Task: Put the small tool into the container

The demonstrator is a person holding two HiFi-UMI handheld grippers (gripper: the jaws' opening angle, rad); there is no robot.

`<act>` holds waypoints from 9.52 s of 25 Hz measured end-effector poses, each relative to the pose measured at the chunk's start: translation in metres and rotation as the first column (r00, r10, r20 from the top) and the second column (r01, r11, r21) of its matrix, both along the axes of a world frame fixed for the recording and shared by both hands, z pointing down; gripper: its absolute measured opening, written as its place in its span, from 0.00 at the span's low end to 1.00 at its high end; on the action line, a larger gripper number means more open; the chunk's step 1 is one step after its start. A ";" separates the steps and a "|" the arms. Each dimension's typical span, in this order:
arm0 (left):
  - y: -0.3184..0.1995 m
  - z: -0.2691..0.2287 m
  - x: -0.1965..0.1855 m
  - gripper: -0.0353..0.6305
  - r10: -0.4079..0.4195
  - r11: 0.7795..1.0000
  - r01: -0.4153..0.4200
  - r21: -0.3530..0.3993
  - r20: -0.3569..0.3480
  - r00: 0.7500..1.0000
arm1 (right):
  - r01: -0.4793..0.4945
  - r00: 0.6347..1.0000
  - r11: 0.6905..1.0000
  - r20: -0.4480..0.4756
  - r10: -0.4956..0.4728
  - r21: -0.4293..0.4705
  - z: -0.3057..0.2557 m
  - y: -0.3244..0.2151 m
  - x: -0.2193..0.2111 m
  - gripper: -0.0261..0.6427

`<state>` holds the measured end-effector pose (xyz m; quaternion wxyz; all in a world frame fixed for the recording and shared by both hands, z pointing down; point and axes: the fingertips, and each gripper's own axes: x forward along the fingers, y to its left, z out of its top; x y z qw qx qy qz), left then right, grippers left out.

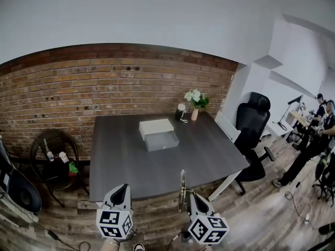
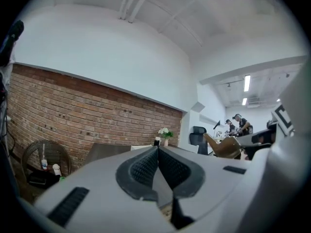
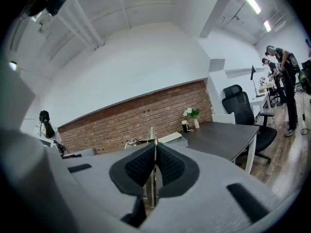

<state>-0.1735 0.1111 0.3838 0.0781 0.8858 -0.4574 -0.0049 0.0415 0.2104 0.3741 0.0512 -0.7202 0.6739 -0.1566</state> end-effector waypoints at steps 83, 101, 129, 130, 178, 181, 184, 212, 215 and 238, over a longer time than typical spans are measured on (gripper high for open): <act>-0.352 0.071 0.142 0.06 -0.411 0.887 0.427 -0.178 0.121 0.904 | 0.544 0.812 0.811 -0.110 -0.574 -0.214 0.061 -0.477 0.153 0.05; -0.322 0.141 0.060 0.06 -0.578 0.755 0.599 -0.266 0.161 0.800 | 0.697 0.524 0.616 -0.326 -0.787 -0.367 0.106 -0.528 0.105 0.05; -0.351 0.201 0.045 0.06 -0.585 0.712 0.620 -0.330 0.210 0.784 | 0.725 0.037 0.359 -0.488 -0.872 -0.587 0.192 -0.558 0.080 0.05; -0.352 0.202 0.045 0.06 -0.582 0.713 0.618 -0.331 0.213 0.785 | 0.716 0.021 0.359 -0.495 -0.869 -0.599 0.197 -0.558 0.080 0.05; -0.381 0.208 0.055 0.06 -0.553 0.701 0.598 -0.390 0.232 0.800 | 0.600 -0.073 0.373 -0.513 -0.855 -0.707 0.251 -0.593 0.089 0.07; -0.379 0.210 0.055 0.06 -0.551 0.705 0.596 -0.385 0.231 0.801 | 0.603 -0.060 0.358 -0.488 -0.871 -0.713 0.253 -0.590 0.089 0.08; -0.376 0.209 0.056 0.06 -0.551 0.703 0.596 -0.388 0.232 0.802 | 0.603 -0.052 0.340 -0.462 -0.885 -0.721 0.254 -0.588 0.090 0.10; -0.341 0.189 0.064 0.06 -0.566 0.723 0.601 -0.341 0.206 0.798 | 0.615 0.039 0.326 -0.385 -0.922 -0.718 0.222 -0.552 0.105 0.17; -0.340 0.178 0.067 0.06 -0.575 0.724 0.601 -0.337 0.186 0.797 | 0.652 0.174 0.405 -0.394 -0.902 -0.640 0.194 -0.548 0.109 0.16; -0.369 0.011 0.181 0.06 -0.382 0.919 0.385 -0.085 0.055 0.923 | 0.379 0.895 0.922 -0.224 -0.386 -0.079 0.034 -0.445 0.236 0.04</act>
